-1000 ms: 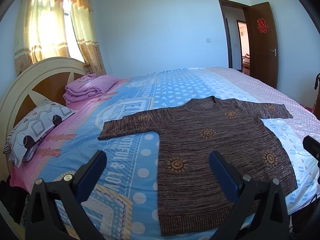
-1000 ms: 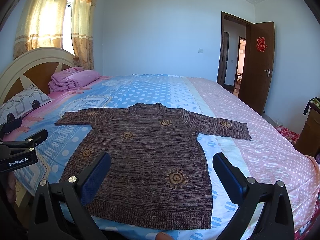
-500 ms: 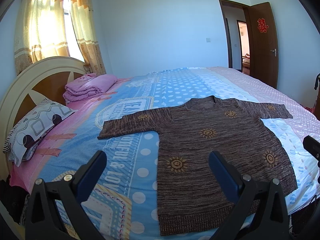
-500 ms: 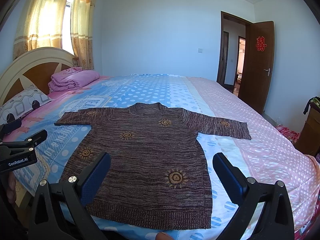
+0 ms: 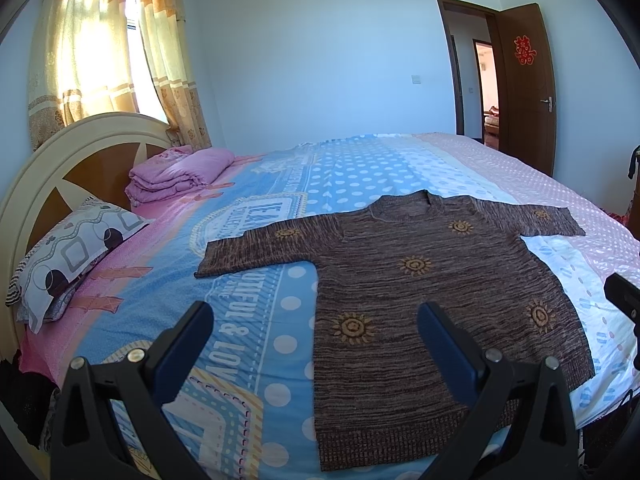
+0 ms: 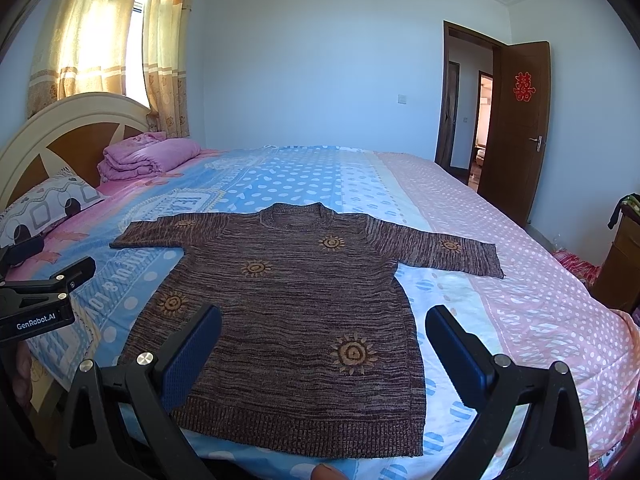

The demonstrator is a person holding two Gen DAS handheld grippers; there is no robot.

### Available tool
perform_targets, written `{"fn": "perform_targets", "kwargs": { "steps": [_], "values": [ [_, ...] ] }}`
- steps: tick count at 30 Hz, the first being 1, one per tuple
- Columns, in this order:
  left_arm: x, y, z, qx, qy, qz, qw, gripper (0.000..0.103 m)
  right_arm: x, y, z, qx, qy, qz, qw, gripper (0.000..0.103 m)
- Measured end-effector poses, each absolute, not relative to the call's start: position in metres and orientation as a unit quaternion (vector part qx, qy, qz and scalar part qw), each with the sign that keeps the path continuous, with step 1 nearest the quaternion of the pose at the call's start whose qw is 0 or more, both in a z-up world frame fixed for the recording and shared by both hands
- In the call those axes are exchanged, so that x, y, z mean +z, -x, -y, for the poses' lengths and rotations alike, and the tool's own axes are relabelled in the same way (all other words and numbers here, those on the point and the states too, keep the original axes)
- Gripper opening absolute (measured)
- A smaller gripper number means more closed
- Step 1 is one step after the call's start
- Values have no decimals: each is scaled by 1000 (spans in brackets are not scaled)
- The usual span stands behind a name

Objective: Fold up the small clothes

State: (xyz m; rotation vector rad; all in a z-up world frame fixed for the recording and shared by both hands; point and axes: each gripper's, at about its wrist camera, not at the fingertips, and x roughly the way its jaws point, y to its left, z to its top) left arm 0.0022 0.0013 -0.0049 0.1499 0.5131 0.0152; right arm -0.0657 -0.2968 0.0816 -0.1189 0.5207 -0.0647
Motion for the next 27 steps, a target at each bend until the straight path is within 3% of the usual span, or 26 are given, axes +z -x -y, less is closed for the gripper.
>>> {"fn": "perform_targets", "kwargs": {
  "steps": [17,27],
  "values": [
    [-15,-19,-5,17,-82,-267,960,103,66,49,306,-30,57,-280,958,102],
    [-33,-66,1,21,-107,-289,951,103,46,9,339,-68,58,-308,947,102]
  ]
}}
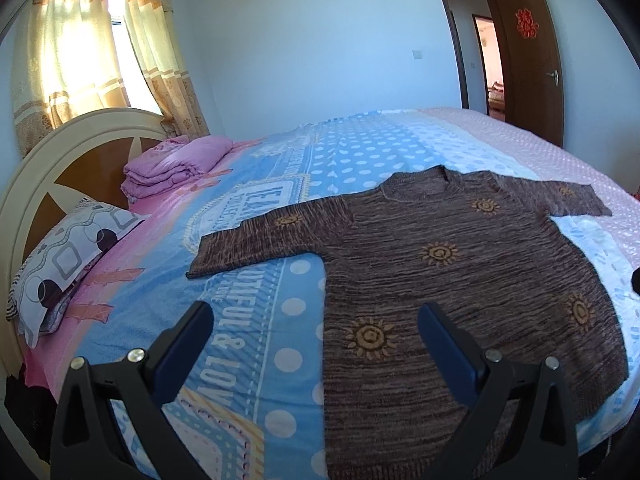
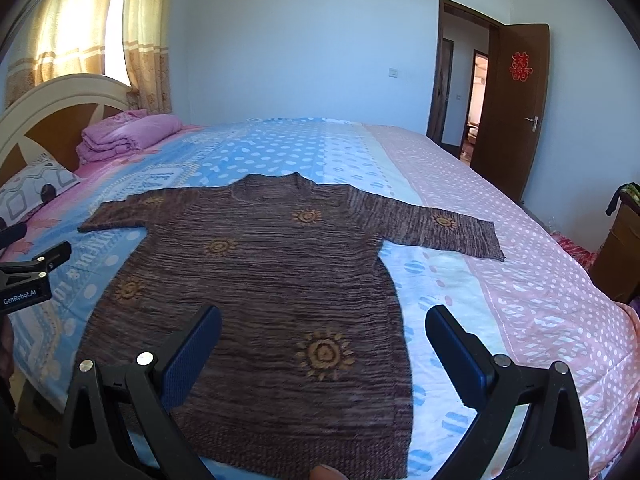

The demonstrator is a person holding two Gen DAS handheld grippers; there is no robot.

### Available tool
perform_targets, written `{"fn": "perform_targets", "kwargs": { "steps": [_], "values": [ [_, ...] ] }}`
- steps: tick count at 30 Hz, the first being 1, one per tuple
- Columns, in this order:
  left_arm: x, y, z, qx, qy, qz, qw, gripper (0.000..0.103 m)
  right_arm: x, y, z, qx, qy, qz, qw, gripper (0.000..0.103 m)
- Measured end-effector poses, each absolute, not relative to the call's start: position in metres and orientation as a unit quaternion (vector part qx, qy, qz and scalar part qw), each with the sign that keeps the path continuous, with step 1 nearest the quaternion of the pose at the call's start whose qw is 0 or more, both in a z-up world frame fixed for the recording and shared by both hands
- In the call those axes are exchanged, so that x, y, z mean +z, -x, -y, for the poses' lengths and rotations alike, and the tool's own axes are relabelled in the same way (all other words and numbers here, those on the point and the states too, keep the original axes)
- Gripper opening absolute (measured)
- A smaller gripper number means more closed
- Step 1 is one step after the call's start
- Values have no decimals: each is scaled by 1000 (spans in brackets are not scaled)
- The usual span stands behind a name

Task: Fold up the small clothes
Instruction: 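Reach the right gripper to the sweater sleeve cuff and close on it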

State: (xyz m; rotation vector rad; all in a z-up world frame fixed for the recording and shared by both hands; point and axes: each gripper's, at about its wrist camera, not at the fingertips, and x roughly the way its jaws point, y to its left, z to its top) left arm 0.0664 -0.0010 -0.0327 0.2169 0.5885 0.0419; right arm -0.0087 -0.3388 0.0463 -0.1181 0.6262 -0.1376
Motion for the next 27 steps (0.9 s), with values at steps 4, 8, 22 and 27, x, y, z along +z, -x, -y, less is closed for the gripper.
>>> {"fn": "perform_targets", "kwargs": {
  "steps": [4,8,22,27],
  "values": [
    [-41,-94,4,27,-121,-303,945,103,42,-14,362,-83,46,-321,942,102],
    [-49,-118,8,32,-132,-316,939,103,37,-37,385,-100,45,-334,936,102],
    [-83,-212,36,49,-160,-348,922,103,24,-101,523,-165,-52,-381,908,102],
    [-94,-244,37,72,-160,-353,919,103,28,-118,590,-207,-99,-381,896,100]
  ]
}}
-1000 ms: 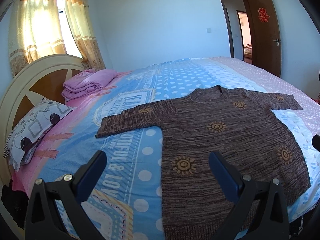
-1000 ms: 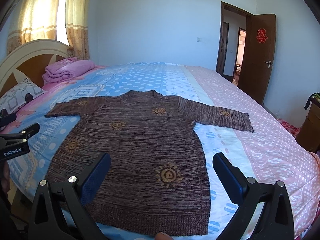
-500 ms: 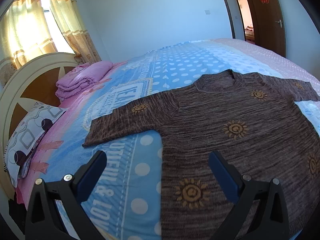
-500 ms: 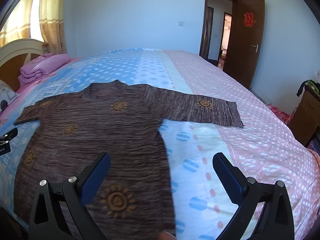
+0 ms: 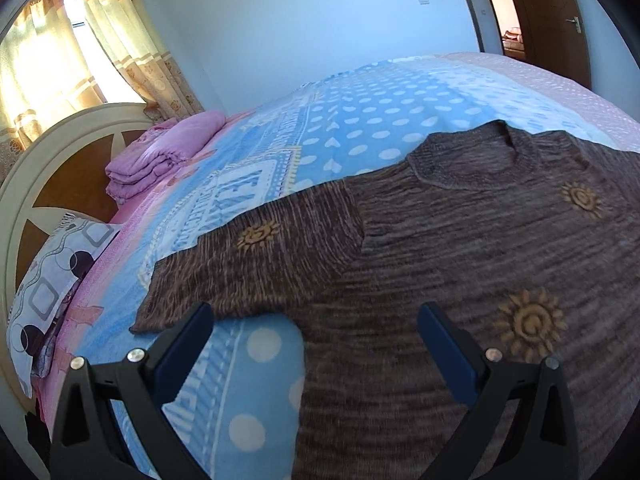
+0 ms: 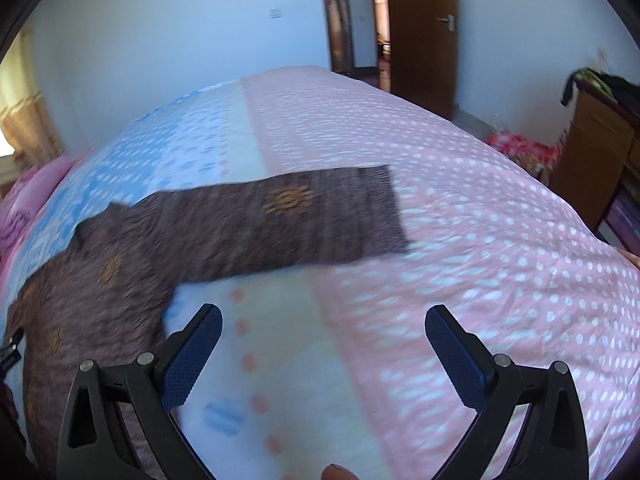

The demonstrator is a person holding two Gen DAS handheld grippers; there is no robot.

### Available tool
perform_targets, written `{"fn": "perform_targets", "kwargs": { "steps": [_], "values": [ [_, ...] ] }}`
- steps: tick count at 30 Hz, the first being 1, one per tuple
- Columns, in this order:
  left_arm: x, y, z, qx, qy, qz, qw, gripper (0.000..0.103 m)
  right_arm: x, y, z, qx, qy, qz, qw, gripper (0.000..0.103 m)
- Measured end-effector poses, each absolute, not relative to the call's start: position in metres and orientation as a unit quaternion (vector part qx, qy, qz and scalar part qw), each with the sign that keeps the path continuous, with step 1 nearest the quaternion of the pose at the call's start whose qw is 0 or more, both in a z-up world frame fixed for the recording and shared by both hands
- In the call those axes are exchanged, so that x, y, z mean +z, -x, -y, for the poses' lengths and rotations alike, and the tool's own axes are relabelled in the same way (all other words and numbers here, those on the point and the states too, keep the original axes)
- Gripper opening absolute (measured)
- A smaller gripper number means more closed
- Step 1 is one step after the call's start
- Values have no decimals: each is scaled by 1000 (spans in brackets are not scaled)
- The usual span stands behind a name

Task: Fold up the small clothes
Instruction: 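Reach the right gripper to the sweater sleeve cuff and close on it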

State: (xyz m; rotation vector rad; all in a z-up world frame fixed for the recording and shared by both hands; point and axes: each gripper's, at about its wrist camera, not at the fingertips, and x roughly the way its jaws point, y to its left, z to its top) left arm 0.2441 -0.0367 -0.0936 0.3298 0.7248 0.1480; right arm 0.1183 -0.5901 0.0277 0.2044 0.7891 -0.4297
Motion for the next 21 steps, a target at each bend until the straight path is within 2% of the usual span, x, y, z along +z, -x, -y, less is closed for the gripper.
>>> {"fn": "perform_targets", "kwargs": {
  "steps": [1,3,5,7,9,16,18,19,21],
  "values": [
    [-95,-249,36,76,-158,-355,919,103,29,-122,604,-218,-104,-378,894,98],
    [-96,-260,32,82,-149,-361,917,103,28,-134,631,-228,-122,-376,890,85],
    [-97,-268,30,88,-145,-364,916,103,23,-148,651,-236,-137,-376,886,84],
    [-100,-274,28,96,-147,-366,914,103,16,-164,670,-246,-146,-379,880,78],
    [-103,-280,27,102,-150,-367,912,103,6,-181,683,-248,-152,-388,875,68],
    [-113,-293,24,116,-157,-370,908,103,-13,-220,692,-243,-146,-402,871,56],
    [-115,-298,23,118,-152,-372,908,103,-16,-226,687,-240,-129,-407,872,41],
    [-116,-299,23,118,-152,-373,908,103,-17,-229,683,-234,-119,-411,873,37],
    [-118,-303,22,115,-146,-377,907,103,-17,-233,676,-221,-105,-418,875,18]
  ]
}}
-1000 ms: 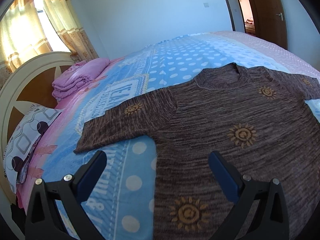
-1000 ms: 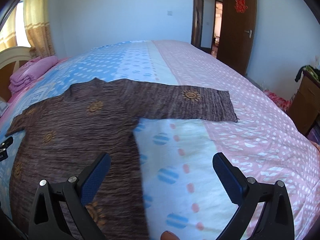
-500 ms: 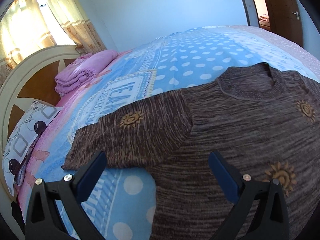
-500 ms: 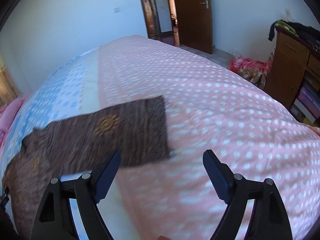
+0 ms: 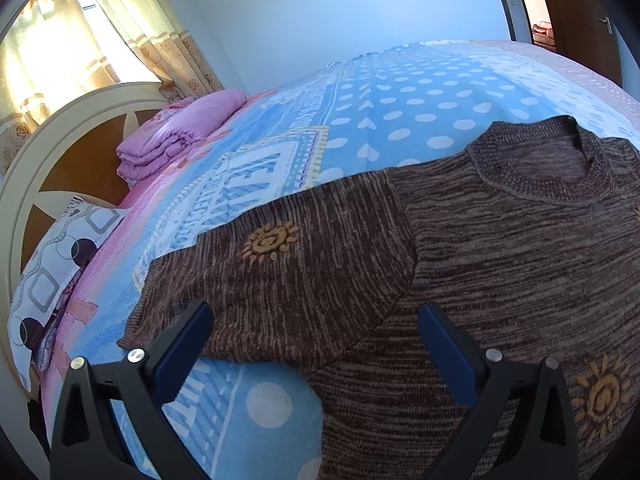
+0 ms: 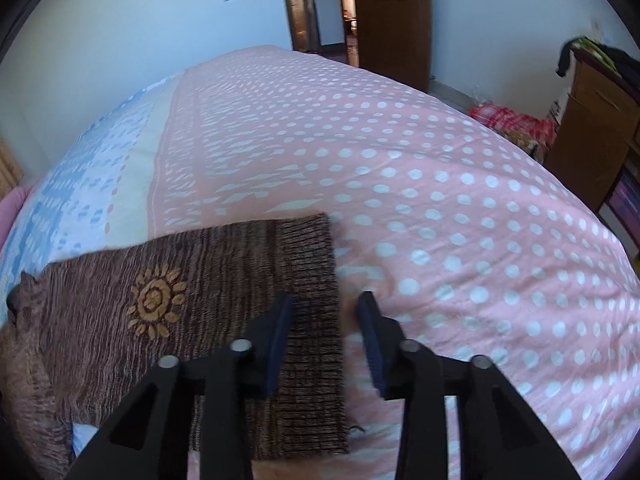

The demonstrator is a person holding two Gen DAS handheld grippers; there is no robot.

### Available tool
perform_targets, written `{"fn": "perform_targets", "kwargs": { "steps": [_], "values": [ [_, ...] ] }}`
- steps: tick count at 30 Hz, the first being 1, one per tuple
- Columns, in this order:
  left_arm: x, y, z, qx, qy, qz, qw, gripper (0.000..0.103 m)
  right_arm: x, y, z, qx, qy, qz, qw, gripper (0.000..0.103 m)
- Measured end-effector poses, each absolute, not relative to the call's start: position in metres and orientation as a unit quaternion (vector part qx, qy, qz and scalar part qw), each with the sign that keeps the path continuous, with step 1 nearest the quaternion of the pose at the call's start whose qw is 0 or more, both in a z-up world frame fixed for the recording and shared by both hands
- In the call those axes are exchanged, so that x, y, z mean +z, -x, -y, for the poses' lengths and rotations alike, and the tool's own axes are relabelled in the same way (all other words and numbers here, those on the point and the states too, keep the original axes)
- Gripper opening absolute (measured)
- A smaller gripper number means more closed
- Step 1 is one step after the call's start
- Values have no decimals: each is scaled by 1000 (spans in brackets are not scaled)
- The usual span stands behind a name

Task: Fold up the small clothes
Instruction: 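Reach the right gripper to the sweater sleeve cuff and close on it, then carry the sleeve across the sweater body with the right gripper and release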

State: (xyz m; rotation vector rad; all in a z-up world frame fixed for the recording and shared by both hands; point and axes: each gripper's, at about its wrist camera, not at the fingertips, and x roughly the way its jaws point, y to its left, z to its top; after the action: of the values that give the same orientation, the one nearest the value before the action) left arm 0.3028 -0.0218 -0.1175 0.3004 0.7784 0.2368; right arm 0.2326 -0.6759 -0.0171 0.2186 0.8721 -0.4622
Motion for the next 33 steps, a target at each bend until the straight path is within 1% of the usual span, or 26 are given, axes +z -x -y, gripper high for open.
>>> {"fn": "perform_targets", "kwargs": {
  "steps": [1,2,5,8,12,18,22,27,33],
  "values": [
    [-119,-304,21,111,-140,-382,907,103,-16,-234,673,-216,-102,-422,874,14],
    [-120,-305,20,107,-135,-386,906,103,-15,-236,670,-212,-100,-427,873,7],
    [-122,-306,18,96,-124,-396,905,103,-9,-239,662,-206,-91,-433,873,5],
    [-120,-304,15,91,-109,-393,908,103,8,-240,649,-196,-87,-422,881,5],
    [-118,-303,9,88,-92,-389,912,103,43,-241,621,-180,-72,-397,897,5],
    [-118,-301,7,72,-70,-386,917,103,97,-252,555,-143,-31,-365,919,5],
    [-116,-299,3,64,-55,-381,921,103,119,-263,508,-114,-8,-356,928,5],
    [-117,-300,-6,55,-31,-383,921,103,128,-271,454,-78,11,-362,929,5],
    [-119,-301,-10,46,-14,-387,921,103,114,-285,393,-28,16,-377,926,5]
  ]
}}
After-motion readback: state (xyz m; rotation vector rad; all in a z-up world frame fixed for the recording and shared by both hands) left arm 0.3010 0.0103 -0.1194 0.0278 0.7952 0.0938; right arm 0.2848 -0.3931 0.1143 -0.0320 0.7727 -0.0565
